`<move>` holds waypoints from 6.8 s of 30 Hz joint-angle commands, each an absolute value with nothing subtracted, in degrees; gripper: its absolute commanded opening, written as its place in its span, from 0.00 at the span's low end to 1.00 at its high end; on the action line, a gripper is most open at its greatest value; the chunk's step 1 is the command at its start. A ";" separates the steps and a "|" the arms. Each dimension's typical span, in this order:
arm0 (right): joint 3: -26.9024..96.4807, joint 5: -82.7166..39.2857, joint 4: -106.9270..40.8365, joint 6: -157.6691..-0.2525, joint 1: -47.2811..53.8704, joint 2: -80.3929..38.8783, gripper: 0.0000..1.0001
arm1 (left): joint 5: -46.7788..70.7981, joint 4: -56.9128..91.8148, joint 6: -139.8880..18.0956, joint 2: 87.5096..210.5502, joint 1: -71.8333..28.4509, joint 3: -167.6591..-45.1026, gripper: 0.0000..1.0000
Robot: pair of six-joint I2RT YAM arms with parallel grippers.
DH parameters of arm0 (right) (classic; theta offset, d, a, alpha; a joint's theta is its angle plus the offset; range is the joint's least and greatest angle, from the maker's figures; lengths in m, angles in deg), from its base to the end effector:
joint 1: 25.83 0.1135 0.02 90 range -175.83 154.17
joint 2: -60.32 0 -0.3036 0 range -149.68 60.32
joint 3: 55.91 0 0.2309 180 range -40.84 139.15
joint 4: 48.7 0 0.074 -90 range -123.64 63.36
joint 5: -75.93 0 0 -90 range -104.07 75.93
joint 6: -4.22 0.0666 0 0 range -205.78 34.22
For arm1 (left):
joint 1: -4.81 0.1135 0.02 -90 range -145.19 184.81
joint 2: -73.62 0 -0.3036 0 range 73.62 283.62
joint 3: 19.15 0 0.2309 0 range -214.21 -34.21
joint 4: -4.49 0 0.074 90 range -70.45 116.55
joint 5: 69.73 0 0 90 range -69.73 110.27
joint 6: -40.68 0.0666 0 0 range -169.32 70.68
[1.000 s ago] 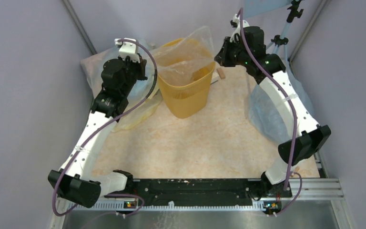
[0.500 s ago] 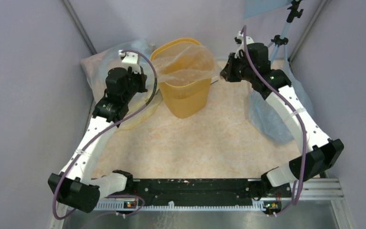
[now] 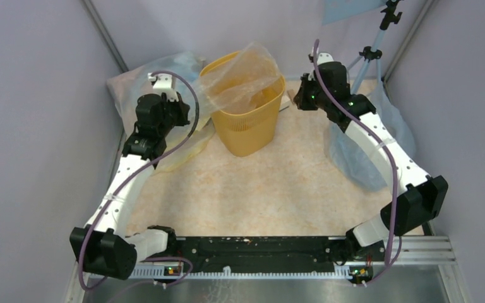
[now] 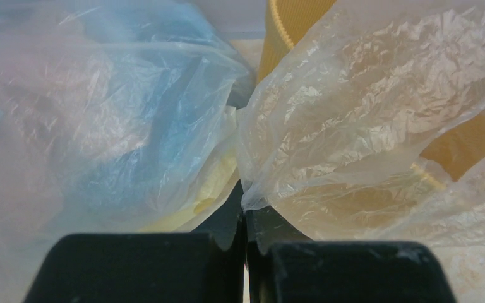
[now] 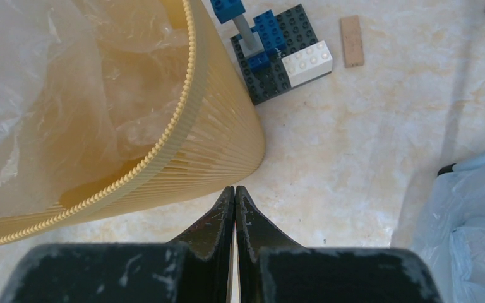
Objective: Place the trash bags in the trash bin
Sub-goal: Place the trash bag in the trash bin.
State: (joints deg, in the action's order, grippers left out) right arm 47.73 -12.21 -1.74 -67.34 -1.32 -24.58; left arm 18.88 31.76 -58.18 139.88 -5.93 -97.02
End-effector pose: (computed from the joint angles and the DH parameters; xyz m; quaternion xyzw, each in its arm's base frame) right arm 0.3062 0.1372 0.4236 -0.0371 0.8573 0.1750 0.4828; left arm 0.2545 -0.0499 0.3999 0.0204 0.7966 -0.1124 0.5937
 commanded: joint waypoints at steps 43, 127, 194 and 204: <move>52.27 -18.89 -5.45 -63.25 -1.75 -23.63 0.18 | 9.04 26.31 -57.95 130.23 -4.60 -94.83 0.00; 55.01 -18.35 -14.61 -74.04 -4.91 -29.69 0.48 | 9.40 15.02 -70.87 147.08 1.03 -97.46 0.57; 36.79 -27.28 -6.13 -64.82 4.40 -12.41 0.24 | -36.39 -5.92 -85.52 159.16 2.57 -94.64 0.49; 35.97 -17.95 -4.56 -68.87 4.31 -10.44 0.41 | -30.60 5.96 -78.68 160.23 2.62 -101.99 0.53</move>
